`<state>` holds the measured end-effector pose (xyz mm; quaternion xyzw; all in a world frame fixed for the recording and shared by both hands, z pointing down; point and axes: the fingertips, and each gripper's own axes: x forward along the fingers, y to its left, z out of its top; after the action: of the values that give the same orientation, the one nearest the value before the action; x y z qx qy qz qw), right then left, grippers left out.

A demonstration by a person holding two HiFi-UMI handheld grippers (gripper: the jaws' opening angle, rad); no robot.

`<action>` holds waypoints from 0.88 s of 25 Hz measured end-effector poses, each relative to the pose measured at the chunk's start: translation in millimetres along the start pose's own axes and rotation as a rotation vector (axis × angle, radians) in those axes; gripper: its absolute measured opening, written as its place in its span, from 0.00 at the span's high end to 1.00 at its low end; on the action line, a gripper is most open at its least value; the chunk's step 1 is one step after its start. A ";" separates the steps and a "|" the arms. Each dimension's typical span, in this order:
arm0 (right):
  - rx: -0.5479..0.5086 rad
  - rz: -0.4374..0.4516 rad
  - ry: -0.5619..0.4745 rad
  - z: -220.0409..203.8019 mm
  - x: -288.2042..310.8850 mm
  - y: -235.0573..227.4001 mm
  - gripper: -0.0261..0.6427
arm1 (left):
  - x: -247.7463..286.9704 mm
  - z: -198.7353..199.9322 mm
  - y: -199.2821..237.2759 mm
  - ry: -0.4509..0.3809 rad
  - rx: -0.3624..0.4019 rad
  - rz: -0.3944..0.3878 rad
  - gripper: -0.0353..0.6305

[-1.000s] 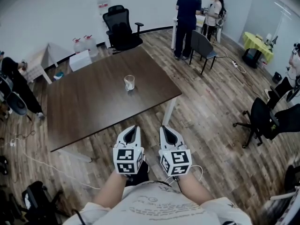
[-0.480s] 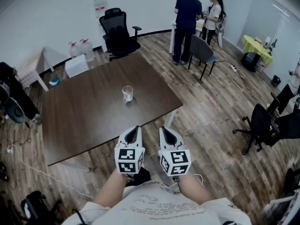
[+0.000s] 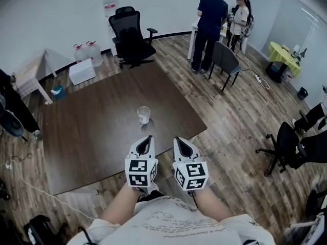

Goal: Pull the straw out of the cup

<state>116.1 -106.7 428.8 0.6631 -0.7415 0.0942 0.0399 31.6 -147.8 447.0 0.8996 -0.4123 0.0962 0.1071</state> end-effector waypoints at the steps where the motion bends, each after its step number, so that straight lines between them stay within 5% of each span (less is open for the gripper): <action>1: -0.002 0.001 0.005 1.8 12.1 -1.0 0.94 | 8.9 2.2 8.4 0.001 -0.005 0.003 0.94; 13: -0.008 0.021 0.041 15.7 127.2 2.9 0.94 | 91.7 6.1 98.1 0.060 -0.059 -0.007 0.94; 22: 0.003 0.043 0.098 -1.3 151.5 -23.3 0.94 | 127.0 -21.7 109.4 0.094 -0.037 0.009 0.94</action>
<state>121.3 -256.7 460.0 0.6415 -0.7527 0.1286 0.0731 27.9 -303.2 513.4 0.8901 -0.4125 0.1309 0.1427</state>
